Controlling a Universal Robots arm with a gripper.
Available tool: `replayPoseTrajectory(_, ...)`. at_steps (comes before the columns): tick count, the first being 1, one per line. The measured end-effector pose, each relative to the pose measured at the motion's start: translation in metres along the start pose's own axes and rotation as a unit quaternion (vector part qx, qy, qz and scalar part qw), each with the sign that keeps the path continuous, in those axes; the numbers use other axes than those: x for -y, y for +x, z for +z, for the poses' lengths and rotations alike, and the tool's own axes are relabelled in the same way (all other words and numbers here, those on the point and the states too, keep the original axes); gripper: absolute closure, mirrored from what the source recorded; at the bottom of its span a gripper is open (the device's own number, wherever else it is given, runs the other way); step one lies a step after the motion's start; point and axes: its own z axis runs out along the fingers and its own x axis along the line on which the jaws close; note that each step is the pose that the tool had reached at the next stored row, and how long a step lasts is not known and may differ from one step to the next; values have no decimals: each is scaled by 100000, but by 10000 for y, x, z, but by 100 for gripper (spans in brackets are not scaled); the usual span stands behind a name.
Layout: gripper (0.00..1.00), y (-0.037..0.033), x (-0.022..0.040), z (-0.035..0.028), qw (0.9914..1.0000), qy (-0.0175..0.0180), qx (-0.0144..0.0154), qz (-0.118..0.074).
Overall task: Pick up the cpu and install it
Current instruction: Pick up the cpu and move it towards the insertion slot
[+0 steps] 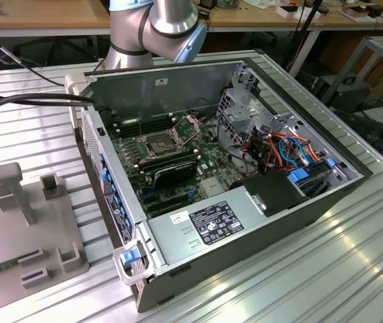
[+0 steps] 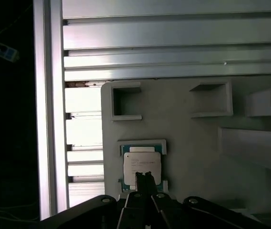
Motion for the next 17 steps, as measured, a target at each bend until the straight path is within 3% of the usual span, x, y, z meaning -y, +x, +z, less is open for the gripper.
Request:
replayPoseTrajectory(14,89,0,1,13,100000,19,-3,-5)
replayPoseTrajectory(15,89,0,1,13,100000,16,0,-2)
replayPoseTrajectory(16,76,0,1,13,100000,18,-2,-4)
replayPoseTrajectory(17,76,0,1,13,100000,19,-1,-4)
